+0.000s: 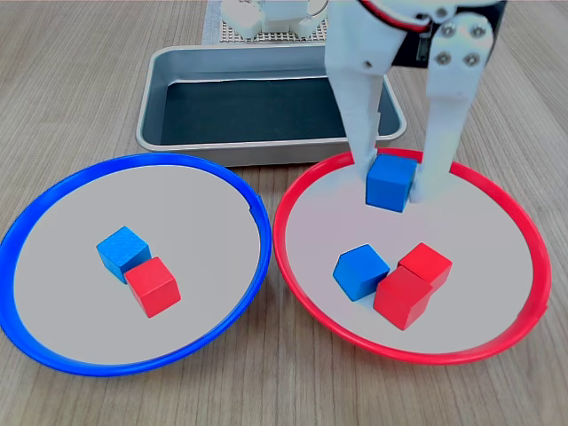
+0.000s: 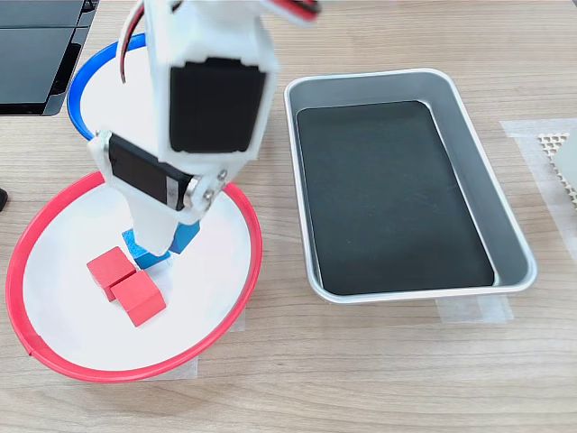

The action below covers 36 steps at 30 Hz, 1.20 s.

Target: Relocate any misplaced blocks to their matching dishes.

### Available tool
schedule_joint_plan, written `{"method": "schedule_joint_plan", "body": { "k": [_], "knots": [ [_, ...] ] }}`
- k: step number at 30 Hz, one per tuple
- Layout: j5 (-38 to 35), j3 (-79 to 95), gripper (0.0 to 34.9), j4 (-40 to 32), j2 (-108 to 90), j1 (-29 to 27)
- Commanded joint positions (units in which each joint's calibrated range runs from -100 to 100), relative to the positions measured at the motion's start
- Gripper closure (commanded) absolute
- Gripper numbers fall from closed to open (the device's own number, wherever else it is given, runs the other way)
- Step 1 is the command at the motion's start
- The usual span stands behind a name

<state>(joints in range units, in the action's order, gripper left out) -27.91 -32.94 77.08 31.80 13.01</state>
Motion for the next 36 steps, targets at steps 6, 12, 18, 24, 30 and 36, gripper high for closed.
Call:
{"method": "schedule_joint_plan", "body": {
  "k": [6,12,18,24,30,36],
  "knots": [
    [-3.32,-6.52,34.6,2.12,-4.12,-9.29],
    [-5.67,-5.79,34.6,-1.02,-3.87,-16.26],
    [-6.89,-2.79,34.6,-2.5,-3.27,-20.3],
    [-7.13,-0.79,34.6,-3.99,-1.05,-21.53],
    [-7.18,0.67,34.6,-4.32,0.31,-21.15],
    [-7.57,1.22,34.4,-3.66,2.44,-20.96]
  ]
}}
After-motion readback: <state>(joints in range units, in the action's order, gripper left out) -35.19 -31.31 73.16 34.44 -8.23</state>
